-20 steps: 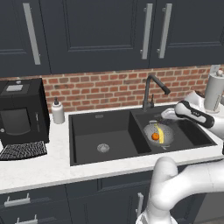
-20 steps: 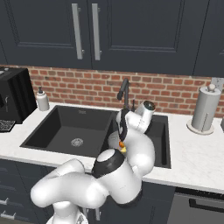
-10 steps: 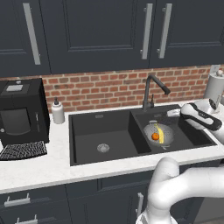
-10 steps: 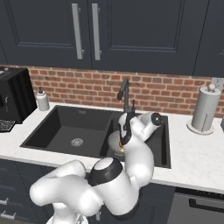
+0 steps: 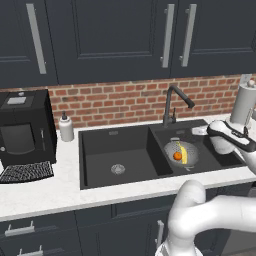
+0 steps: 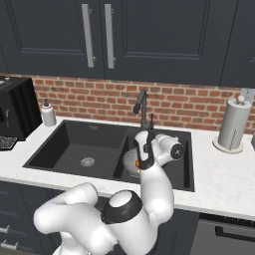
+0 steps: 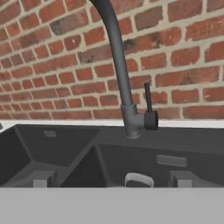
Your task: Put the colander in the sink, put the tangerine, banana in the colander, and turn on the sink faucet and pour water over the colander.
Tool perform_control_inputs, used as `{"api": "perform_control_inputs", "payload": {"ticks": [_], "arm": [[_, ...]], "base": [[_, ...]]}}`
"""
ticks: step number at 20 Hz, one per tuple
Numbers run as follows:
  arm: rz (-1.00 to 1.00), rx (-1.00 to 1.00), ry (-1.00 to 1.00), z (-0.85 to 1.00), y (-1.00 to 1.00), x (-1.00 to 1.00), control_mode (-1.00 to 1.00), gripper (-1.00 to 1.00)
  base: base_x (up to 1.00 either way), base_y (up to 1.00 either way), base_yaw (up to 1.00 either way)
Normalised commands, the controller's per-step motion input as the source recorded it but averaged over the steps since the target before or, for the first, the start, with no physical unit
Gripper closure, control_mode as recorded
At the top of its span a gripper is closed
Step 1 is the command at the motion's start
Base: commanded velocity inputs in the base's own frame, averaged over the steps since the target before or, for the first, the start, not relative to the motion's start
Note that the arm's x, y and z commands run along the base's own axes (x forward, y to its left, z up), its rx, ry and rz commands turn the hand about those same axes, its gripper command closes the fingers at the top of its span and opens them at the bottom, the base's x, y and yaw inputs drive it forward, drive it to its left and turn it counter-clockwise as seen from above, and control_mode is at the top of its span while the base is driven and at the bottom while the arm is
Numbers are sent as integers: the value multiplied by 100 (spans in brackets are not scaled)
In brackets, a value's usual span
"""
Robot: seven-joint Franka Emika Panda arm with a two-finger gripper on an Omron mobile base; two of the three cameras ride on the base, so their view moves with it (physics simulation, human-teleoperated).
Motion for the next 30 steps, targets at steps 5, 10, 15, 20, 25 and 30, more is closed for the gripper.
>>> {"api": "perform_control_inputs", "payload": {"ticks": [5, 10, 15, 20, 25, 30], "arm": [[-3, 0, -9, 12, 1, 32, -100, -100], [0, 0, -5, 6, 0, 33, -100, -100], [0, 0, -6, -7, -5, 27, -100, -100], [0, 0, -8, -8, -1, 18, -100, -100], [0, 0, -4, 0, 0, 21, -100, -100], [0, 0, -2, -3, 0, 29, -100, -100]], "base": [[0, 0, 0], [0, 0, 0], [0, 0, 0], [0, 0, 0], [0, 0, 0], [0, 0, 0]]}}
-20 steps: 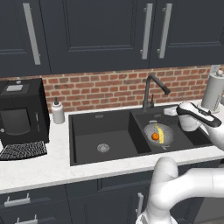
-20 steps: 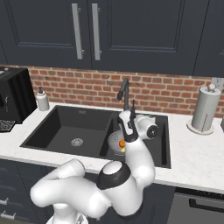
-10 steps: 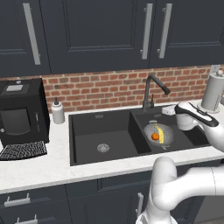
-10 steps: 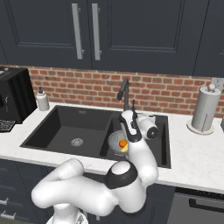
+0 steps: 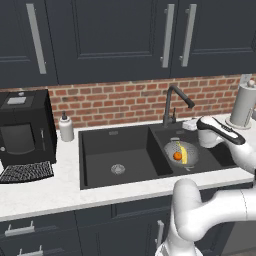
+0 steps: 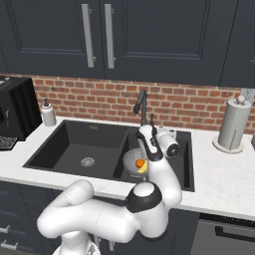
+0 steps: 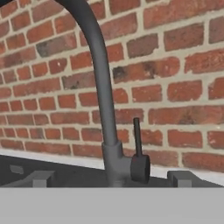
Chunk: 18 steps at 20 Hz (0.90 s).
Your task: Put the colander in the sink, put the tangerine, banana in the colander, and turn on the sink faucet and pour water over the colander.
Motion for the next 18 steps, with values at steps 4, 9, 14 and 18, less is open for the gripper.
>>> {"api": "perform_control_inputs", "payload": {"ticks": [4, 9, 14, 18], "arm": [[0, 0, -1, -7, 0, 39, -100, -100], [0, 1, 0, -11, 0, 23, -100, -100], [0, 0, 0, -11, 0, 18, -100, -100], [-2, 0, 0, -10, 0, 10, -100, -100]], "base": [[0, 0, 0], [0, 0, 0], [0, 0, 0], [0, 0, 0]]}}
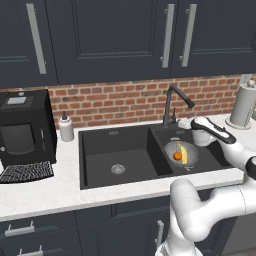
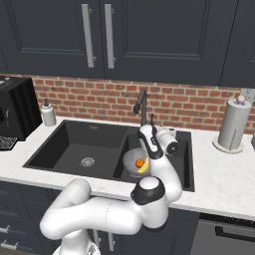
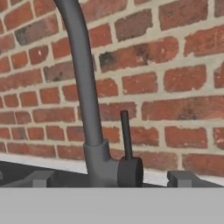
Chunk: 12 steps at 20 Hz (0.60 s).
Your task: Put the colander in the sink, put the tangerine, banana in the colander, and turn on the sink faucet and pour water over the colander.
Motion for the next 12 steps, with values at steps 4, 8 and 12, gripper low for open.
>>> {"api": "perform_control_inputs", "payload": {"ticks": [4, 8, 12], "arm": [[-4, 0, 0, -3, 0, 11, -100, -100], [-6, 0, 0, 0, 0, 18, -100, -100], [-5, 0, 0, 0, 0, 22, -100, -100]], "base": [[0, 0, 0], [0, 0, 0], [0, 0, 0]]}}
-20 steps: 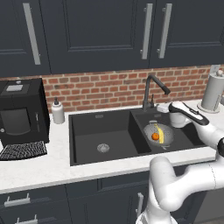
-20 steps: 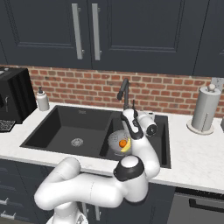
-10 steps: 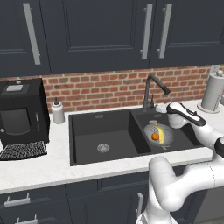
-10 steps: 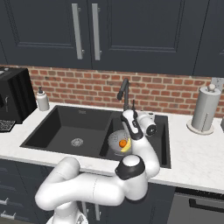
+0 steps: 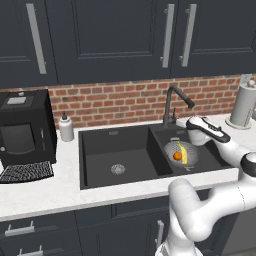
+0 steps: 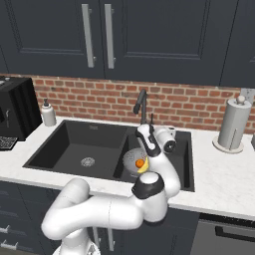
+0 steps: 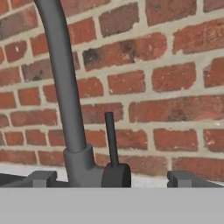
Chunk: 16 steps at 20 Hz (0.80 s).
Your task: Put the colander in the sink, put the tangerine, banana in the colander, and turn on the sink faucet and pour water over the colander.
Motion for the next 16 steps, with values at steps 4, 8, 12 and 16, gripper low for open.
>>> {"api": "perform_control_inputs", "payload": {"ticks": [4, 8, 12, 16], "arm": [[-4, 0, 0, 0, 0, 21, -100, -100], [-2, 0, 0, 0, 0, 18, -100, -100], [-2, 0, -1, 0, 0, 15, -100, -100], [-1, 0, -2, -4, 0, 10, -100, -100]], "base": [[0, 0, 0], [0, 0, 0], [0, 0, 0], [0, 0, 0]]}}
